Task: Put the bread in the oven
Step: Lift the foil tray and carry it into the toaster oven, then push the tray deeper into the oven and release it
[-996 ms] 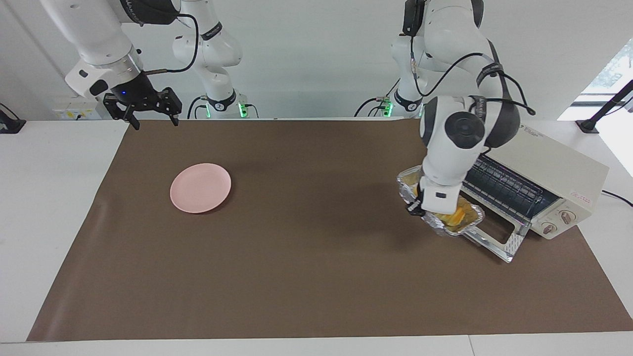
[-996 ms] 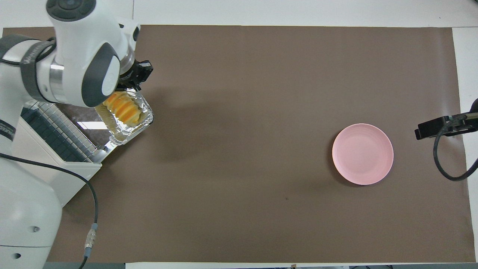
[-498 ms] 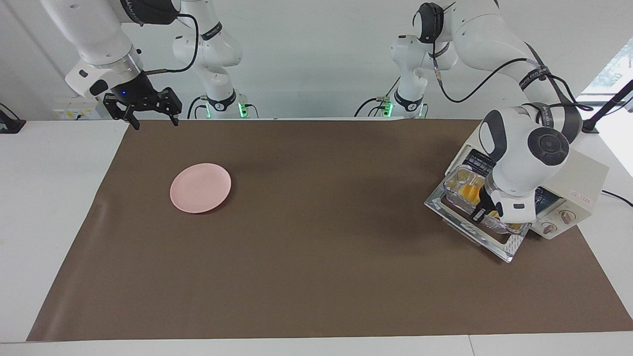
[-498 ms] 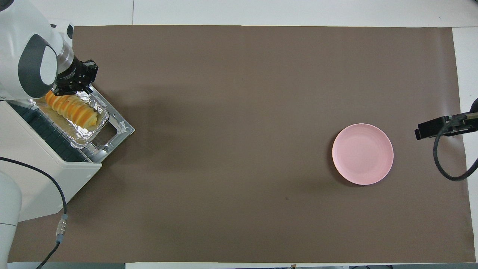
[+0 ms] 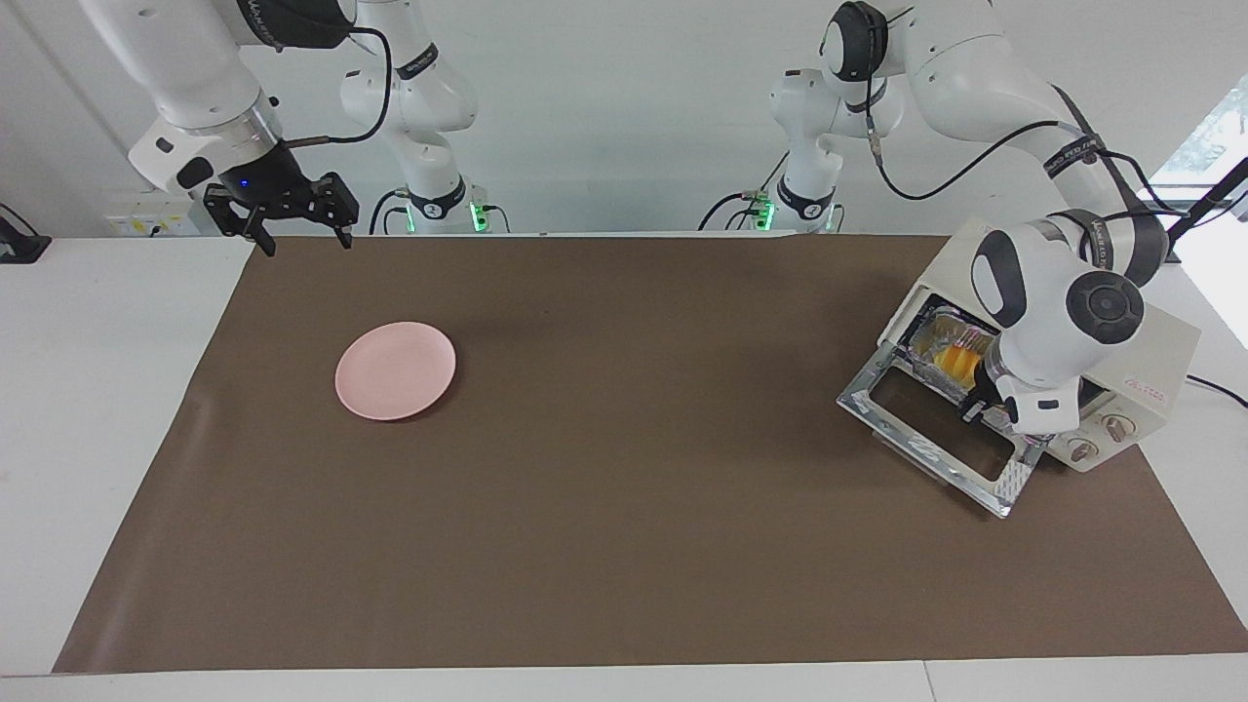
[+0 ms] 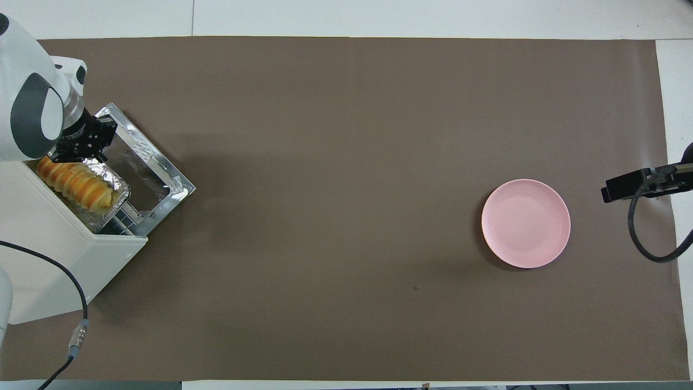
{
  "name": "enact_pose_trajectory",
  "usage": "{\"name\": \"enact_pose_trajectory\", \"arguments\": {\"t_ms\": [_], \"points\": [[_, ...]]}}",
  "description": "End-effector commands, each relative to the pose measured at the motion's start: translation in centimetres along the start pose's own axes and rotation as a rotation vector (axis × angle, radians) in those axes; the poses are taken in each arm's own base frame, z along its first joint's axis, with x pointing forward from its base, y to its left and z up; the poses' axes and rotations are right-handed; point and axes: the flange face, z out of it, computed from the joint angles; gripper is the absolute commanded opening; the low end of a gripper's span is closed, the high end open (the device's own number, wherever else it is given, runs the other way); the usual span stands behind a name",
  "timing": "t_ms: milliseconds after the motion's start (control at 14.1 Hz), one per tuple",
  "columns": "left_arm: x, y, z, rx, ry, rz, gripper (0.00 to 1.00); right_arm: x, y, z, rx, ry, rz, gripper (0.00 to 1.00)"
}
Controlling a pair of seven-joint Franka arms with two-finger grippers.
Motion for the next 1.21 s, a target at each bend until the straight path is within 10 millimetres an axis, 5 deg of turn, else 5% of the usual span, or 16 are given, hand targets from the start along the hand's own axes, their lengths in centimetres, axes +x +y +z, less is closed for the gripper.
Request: {"name": "enact_pose_trajectory", "arguments": {"t_ms": [0,569,712,783,854,1139], "points": [[-1.0,-2.1,0.7,0.011,-0.012,0.02,0.0,-0.5,0.1,0.0,0.01,-0.002,-0.01,1.0],[-1.0,-3.2,2.1,0.005,-0.014,0.012,0.0,-0.5,0.1,0.0,0.01,-0.002,-0.01,1.0],[-0.8,-3.2,2.0,0.0,-0.008,0.012,0.43,-0.6,0.0,0.0,0.01,-0.001,-0.01,1.0],[-0.8,-3.1,1.8,-0.001,-0.003,0.014,0.91,-0.5,0.1,0.0,0.01,-0.002,-0.01,1.0],[-0.8,-3.0,1.8,0.0,0.001,0.016,1.0,-0.6,0.0,0.0,0.01,-0.001,-0.01,1.0],[-0.4,-2.1,-2.0,0.014,0.107,0.062,1.0,-0.6,0.0,0.0,0.01,-0.001,-0.01,1.0]]}}
